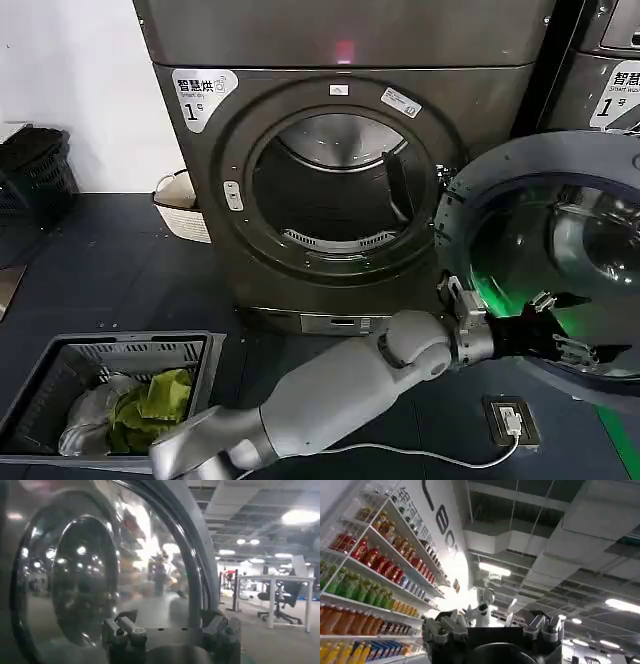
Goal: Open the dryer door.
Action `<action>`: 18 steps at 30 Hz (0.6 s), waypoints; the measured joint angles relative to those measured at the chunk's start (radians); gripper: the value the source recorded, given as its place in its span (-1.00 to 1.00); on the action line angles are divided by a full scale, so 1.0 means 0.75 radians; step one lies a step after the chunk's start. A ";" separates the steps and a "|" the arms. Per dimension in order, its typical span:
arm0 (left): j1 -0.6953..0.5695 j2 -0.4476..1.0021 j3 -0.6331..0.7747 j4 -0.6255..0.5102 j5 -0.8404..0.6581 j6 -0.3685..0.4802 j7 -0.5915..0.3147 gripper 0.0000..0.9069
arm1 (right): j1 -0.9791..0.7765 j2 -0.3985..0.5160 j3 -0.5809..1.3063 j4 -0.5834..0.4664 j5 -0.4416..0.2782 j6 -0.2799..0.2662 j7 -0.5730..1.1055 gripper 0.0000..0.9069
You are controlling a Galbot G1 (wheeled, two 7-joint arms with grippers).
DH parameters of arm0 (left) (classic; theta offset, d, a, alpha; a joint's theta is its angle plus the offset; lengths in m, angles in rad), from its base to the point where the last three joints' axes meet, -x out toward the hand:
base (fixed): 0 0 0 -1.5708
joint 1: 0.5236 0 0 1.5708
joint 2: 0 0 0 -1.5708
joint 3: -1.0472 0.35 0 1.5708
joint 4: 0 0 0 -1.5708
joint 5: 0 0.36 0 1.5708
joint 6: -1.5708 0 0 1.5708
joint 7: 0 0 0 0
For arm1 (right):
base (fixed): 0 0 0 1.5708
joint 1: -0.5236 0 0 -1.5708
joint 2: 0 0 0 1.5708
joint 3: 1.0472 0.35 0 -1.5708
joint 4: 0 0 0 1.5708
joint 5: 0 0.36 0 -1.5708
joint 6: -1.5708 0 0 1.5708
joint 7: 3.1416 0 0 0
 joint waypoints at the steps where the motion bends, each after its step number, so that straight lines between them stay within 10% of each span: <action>1: -0.002 -0.007 0.000 0.010 0.005 -0.007 -0.004 1.00 | -0.001 0.003 0.000 0.004 0.002 0.000 0.000 1.00; 18: 0.017 0.018 0.005 0.048 0.098 -0.146 -0.067 1.00 | -0.001 0.020 -0.012 0.048 0.012 -0.001 -0.004 1.00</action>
